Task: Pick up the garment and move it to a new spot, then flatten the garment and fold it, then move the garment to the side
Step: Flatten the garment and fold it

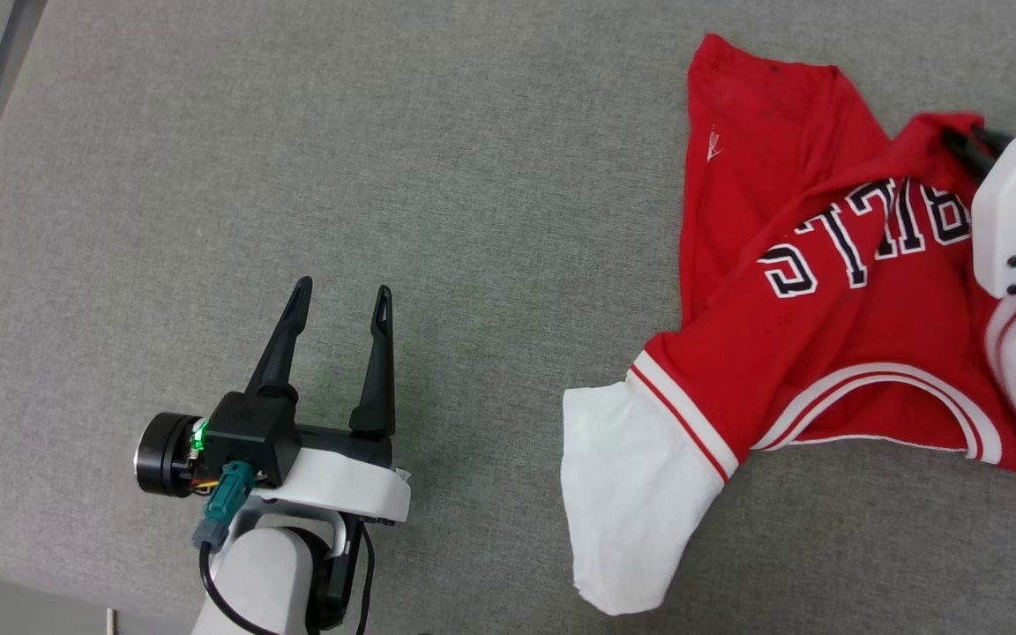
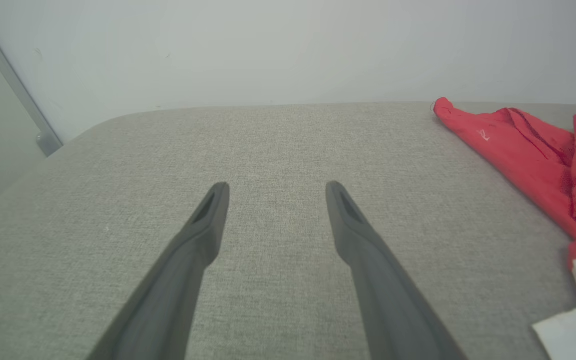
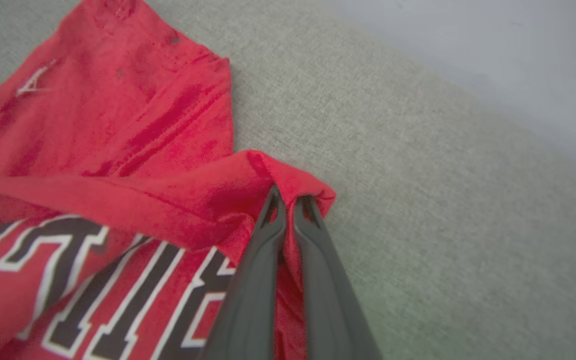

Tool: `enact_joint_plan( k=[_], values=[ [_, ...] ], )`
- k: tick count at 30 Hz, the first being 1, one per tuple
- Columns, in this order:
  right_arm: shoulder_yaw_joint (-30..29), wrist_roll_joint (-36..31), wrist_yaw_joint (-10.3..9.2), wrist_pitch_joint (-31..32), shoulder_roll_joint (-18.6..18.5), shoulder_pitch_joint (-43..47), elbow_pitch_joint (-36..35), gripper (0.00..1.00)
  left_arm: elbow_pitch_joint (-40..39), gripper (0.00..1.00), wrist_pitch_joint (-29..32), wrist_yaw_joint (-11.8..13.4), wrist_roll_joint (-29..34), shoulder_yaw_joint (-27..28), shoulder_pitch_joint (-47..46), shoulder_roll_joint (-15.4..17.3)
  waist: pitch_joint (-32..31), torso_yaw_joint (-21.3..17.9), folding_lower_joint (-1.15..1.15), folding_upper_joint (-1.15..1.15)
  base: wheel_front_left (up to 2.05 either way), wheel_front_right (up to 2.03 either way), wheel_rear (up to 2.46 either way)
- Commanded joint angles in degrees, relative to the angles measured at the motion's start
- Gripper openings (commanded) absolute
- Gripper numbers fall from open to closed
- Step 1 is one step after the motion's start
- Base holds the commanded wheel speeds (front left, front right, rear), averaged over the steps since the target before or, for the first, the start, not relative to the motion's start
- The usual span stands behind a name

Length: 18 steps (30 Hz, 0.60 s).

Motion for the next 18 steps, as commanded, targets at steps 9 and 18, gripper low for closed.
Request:
enact_joint_plan(
  k=[9,18],
  values=[
    [9.69,3.46,-0.03,1.94,1.56,-2.01,11.37,0.00,0.84,1.00,-0.15,1.49,-0.78,-0.84,-0.41,-0.07,-0.31,0.95,-0.01,0.00,0.00,0.00,0.00],
    [11.19,5.59,-0.05,-14.81,-0.99,0.12,9.16,1.00,1.08,1.00,-0.15,1.10,0.75,0.49,1.99,-0.09,-6.23,-1.49,-0.01,0.00,0.00,0.00,0.00]
  ],
)
